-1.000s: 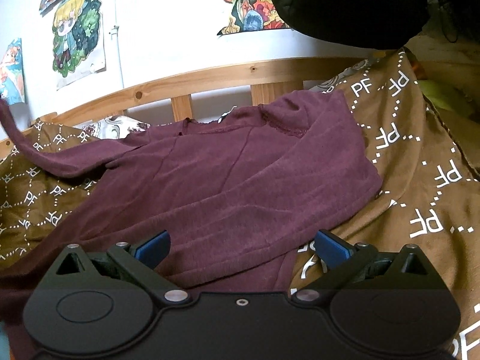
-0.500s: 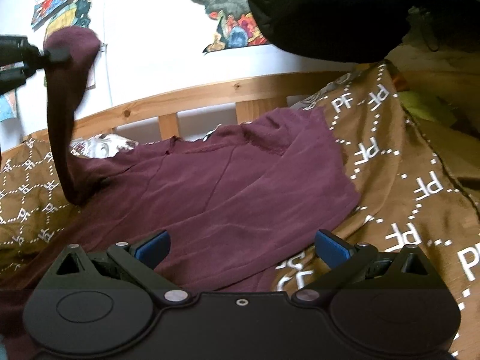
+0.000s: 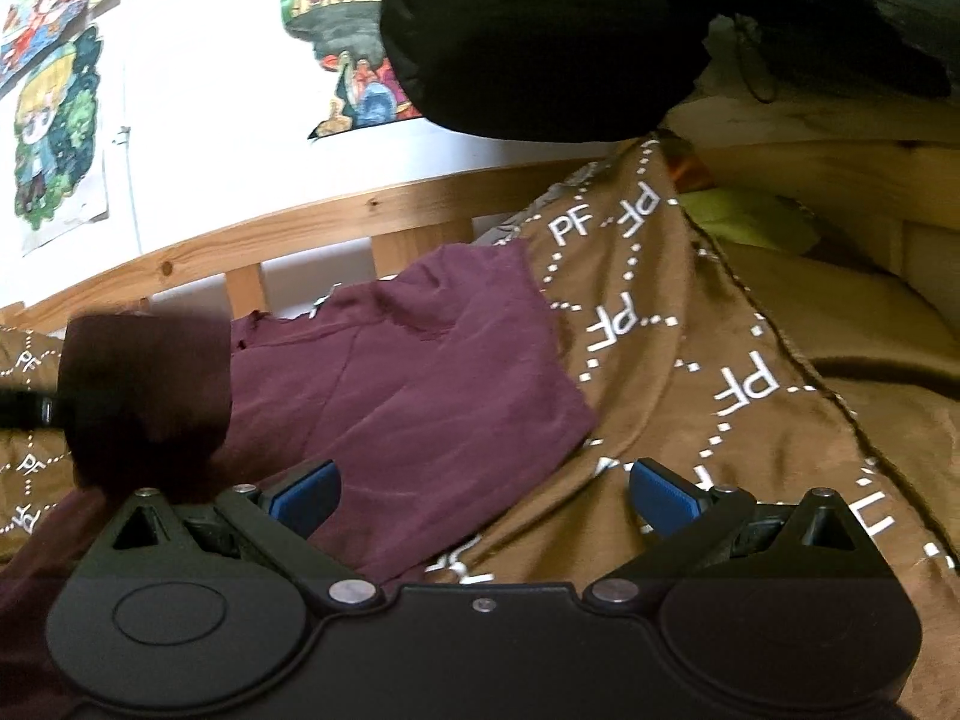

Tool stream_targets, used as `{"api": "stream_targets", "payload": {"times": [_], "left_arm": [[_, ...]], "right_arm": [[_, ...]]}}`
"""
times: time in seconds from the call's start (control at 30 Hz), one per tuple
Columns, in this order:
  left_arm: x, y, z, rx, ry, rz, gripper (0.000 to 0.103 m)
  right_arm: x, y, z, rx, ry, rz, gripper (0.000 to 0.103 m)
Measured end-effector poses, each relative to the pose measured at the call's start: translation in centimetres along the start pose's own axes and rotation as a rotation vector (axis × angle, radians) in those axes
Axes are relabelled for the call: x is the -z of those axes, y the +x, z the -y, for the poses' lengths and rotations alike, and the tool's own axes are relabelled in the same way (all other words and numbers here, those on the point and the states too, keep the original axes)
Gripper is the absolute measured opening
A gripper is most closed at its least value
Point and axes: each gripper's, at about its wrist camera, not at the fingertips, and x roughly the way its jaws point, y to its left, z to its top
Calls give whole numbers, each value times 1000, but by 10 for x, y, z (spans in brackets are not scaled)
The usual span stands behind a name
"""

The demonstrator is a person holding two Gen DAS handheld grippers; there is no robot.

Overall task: Fold small clothes
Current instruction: 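Grasp the other sleeve cuff with the left gripper and lift it, then lay the held sleeve across the shirt body with the left gripper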

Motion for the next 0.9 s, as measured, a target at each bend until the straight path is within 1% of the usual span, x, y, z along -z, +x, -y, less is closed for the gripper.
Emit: {"api": "stream_targets", "payload": {"times": [0.03, 0.07, 0.1, 0.13, 0.2, 0.27, 0.3, 0.33, 0.4, 0.47, 0.5, 0.57, 0.6, 0.63, 0.67, 0.7, 0.77, 0.83, 0.9], "left_arm": [[1, 2, 0, -5, -3, -18, 7], [3, 3, -1, -9, -9, -35, 11], [5, 4, -1, -9, -16, -52, 19], [5, 4, -2, -7, -23, -64, 25], [8, 1, -4, -10, -44, -72, 60], [10, -7, -8, -23, -67, -58, 75], [10, -11, -11, -26, -73, -55, 79], [10, -15, -15, -37, -79, -55, 81], [9, -23, -25, -89, -98, -49, 83], [8, -31, -44, -182, -145, -37, 83], [8, -33, -57, -237, -187, -33, 83], [7, -39, -87, -347, -308, -26, 81], [7, -42, -106, -396, -384, -17, 76], [7, -45, -121, -429, -444, -3, 73], [7, -48, -138, -458, -504, 14, 66], [7, -50, -153, -476, -549, 30, 59], [5, -48, -175, -499, -595, 44, 52], [0, -40, -188, -501, -595, 41, 51], [-7, -32, -194, -508, -556, 25, 50]], "right_arm": [[0, 0, 1, 5, 3, 1, 102], [0, 0, 1, 10, 5, 2, 102], [1, 0, 2, 14, 7, 3, 102], [1, 0, 2, 16, 9, 3, 102], [1, 1, 2, 17, 9, 2, 102], [2, 1, 1, 14, 7, 1, 102], [3, 1, 0, 10, 6, 1, 102], [4, 0, -1, 5, 3, 3, 102], [5, -1, -4, -10, -9, 11, 102], [7, -2, -8, -32, -30, 19, 102], [7, -2, -12, -47, -45, 22, 102], [10, -4, -19, -83, -78, 30, 102], [11, -5, -24, -106, -101, 37, 102], [12, -6, -28, -123, -122, 42, 102], [13, -7, -33, -143, -149, 50, 102], [14, -8, -36, -156, -170, 56, 102], [16, -9, -43, -179, -209, 59, 102], [19, -9, -47, -196, -235, 54, 102], [21, -8, -49, -209, -245, 46, 102]]}}
